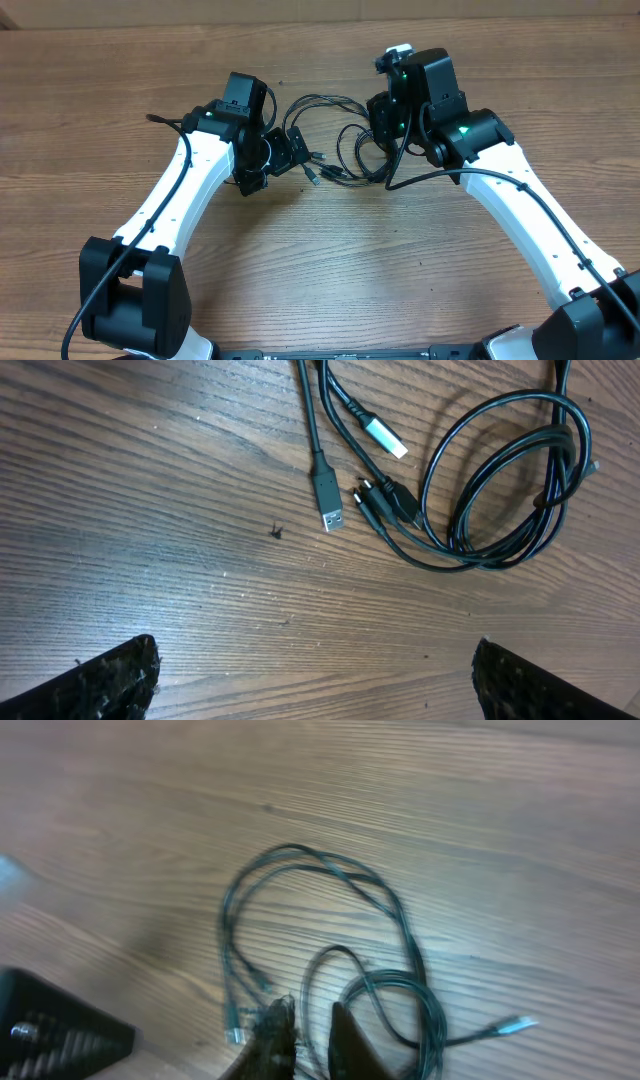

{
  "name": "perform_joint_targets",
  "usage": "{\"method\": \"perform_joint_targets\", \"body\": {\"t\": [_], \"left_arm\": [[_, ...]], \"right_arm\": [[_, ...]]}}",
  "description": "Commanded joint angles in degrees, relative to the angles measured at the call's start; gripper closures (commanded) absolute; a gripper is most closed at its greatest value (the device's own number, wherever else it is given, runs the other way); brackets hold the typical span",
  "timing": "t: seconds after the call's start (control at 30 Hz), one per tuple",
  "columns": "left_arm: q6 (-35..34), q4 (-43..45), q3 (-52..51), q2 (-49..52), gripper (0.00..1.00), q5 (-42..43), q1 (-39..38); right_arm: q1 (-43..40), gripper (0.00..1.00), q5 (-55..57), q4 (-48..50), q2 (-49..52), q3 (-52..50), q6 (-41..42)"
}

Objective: Untangle cables

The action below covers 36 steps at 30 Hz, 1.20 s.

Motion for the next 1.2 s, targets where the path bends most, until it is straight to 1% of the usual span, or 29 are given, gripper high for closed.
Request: {"method": "perform_joint_targets", "body": {"t": [0.0,0.1,0.2,0.27,0.5,0.53,0.6,0.63,0.67,0.7,0.83,0.9,1.03,1.1,1.17], "left_arm": [[0.0,-0.2,0.8,-1.5,0.0,0.9,-0.3],[0.0,-0.2,0.8,-1.5,0.0,0.7,-0.3],[0.0,-0.1,0.8,-1.5,0.0,-0.1,-0.3],[0.0,-0.2,0.8,-1.5,0.0,-1.1,-0.3],[0.0,-0.1,0.8,-1.5,0.0,-1.1,-0.4],[0.0,-0.1,0.8,-1.5,0.0,-1.2,-0.4],[0.0,-0.2,0.8,-1.5,0.0,-1.4,-0.4],[0.0,-0.2,0.8,-1.5,0.0,-1.6,-0.4],[0.0,-0.2,0.8,-1.5,0.0,-2.0,-0.4],[0.0,-0.2,0.8,-1.5,0.0,-2.4,-0.4],[0.0,-0.2,0.8,-1.5,0.0,-3.2,-0.4],[0.3,-0.2,0.8,-1.5,0.0,-4.0,-0.4],[2.1,-0.2,0.8,-1.5,0.0,-4.0,-0.4],[3.1,-0.2,0.8,-1.5,0.0,-4.1,-0.4],[3.8,-0.2,0.8,-1.5,0.0,-4.1,-0.4]], "right_arm": [[0.1,0.7,6.6,-0.7,-0.9,0.1,-0.1],[0.1,0.63,6.9,-1.6,0.2,-0.5,-0.1],[0.1,0.62,6.9,-3.5,1.8,-1.0,0.7],[0.1,0.61,7.0,-5.2,2.8,-1.4,3.0],[0.1,0.51,7.0,-10.4,6.9,-1.7,14.1],[0.1,0.47,7.0,-10.9,7.3,-1.7,15.5],[0.1,0.36,6.9,-11.4,8.0,-1.7,17.2],[0.1,0.23,6.3,-11.4,8.4,-1.7,17.2],[0.1,0.05,5.4,-11.2,8.6,-1.7,17.2],[0.1,0.0,3.9,-11.1,8.9,-1.7,17.2],[0.1,0.0,-2.0,-11.2,9.0,-1.7,17.2],[0.1,0.0,-2.8,-11.5,9.0,-1.7,17.2],[0.1,0.0,-1.8,-10.7,9.0,-2.1,17.7],[0.1,0.0,1.2,-10.6,9.4,-2.4,19.9],[0.1,0.0,4.0,-10.7,10.4,-2.4,20.1]]}}
